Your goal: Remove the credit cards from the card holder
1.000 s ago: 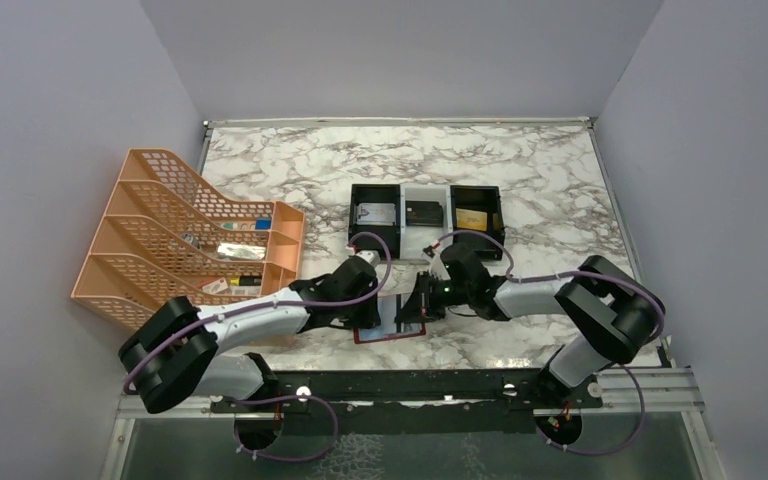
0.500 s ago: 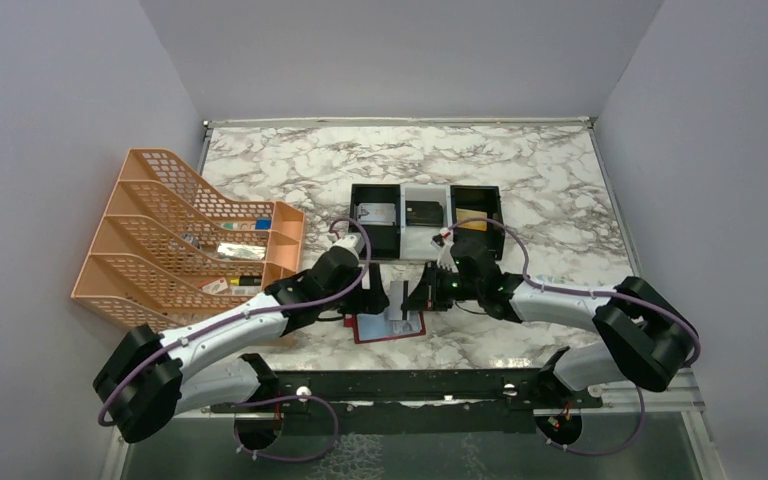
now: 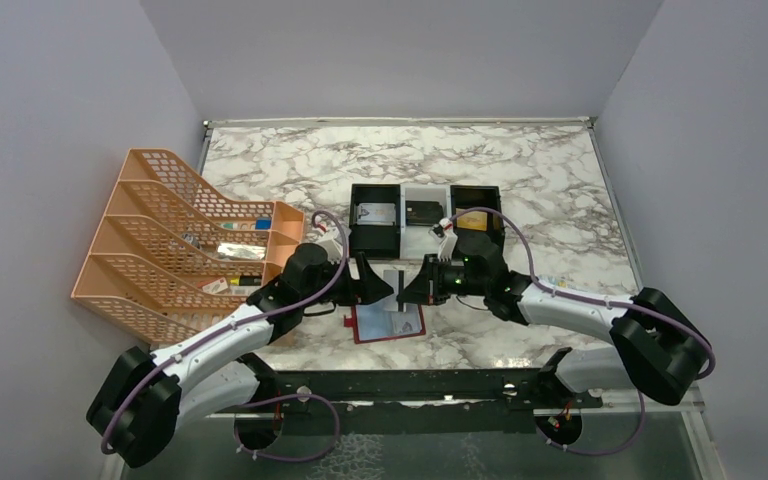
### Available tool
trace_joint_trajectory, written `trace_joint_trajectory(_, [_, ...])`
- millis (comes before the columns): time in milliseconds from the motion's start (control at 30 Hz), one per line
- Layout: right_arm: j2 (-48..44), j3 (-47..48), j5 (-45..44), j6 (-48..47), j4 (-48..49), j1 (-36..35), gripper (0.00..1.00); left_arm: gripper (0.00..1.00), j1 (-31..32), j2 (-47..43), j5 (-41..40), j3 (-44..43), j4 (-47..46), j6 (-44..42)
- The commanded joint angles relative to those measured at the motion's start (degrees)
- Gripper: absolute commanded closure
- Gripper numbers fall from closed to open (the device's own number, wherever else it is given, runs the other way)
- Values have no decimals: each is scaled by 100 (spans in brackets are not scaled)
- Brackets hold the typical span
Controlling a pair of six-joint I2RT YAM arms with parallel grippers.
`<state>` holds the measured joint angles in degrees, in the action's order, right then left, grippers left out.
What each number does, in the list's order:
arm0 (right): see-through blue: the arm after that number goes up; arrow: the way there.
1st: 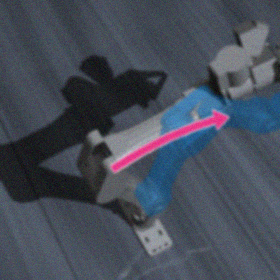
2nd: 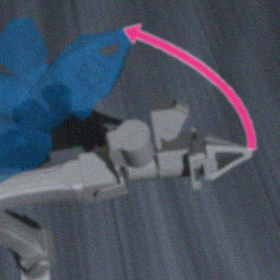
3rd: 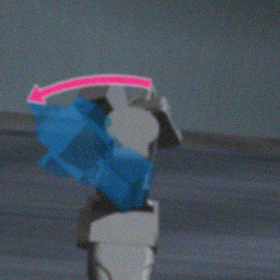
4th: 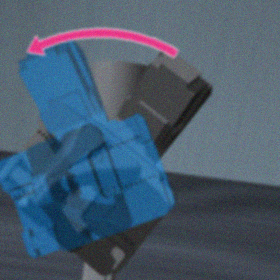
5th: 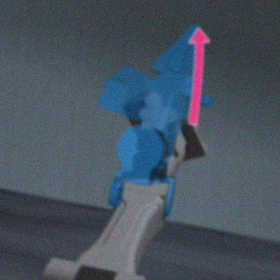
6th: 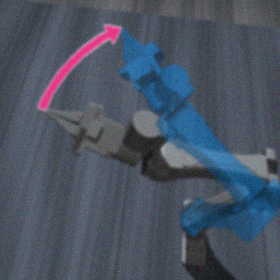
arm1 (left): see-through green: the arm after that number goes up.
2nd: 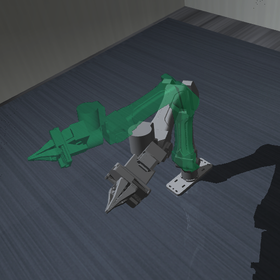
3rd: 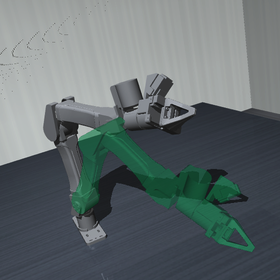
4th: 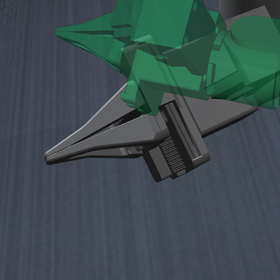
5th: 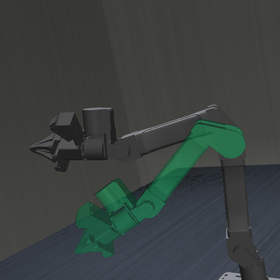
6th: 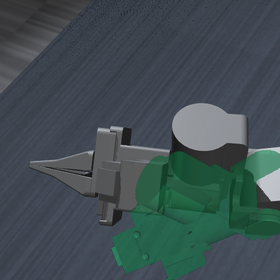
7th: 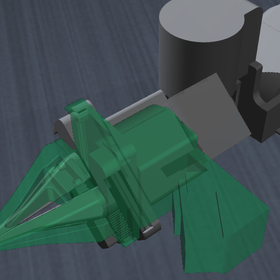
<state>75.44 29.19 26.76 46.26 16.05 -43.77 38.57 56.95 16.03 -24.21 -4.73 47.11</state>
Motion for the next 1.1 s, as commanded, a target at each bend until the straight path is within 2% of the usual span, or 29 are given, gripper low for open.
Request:
trace_joint_trajectory(0, [-201, 139, 426, -169, 442, 48, 99, 26, -359, -1, 1121, 282, -1352, 394])
trace_joint_trajectory(300, [-17, 246, 901, 90, 679, 114, 99, 52, -578, 152, 1738, 237, -1596, 307])
trace_joint_trajectory(500, [45, 144, 1176, 295, 1052, 315, 99, 59, -675, 21, 2090, 371, -1722, 119])
trace_joint_trajectory(667, [201, 44, 2035, 357, 1715, 580, 99, 62, -975, 33, 2772, 547, -2291, 236])
trace_joint_trajectory(867, [470, 125, 2928, 388, 2347, 632, 99, 68, -991, 12, 3284, 413, -2859, 323])
trace_joint_trajectory(967, [489, 157, 3045, 416, 2481, 680, 99, 74, -991, -51, 3376, 348, -2995, 354])
trace_joint_trajectory(1067, [504, 140, 3111, 531, 2780, 726, 99, 87, -997, -102, 3387, 376, -3024, 360])
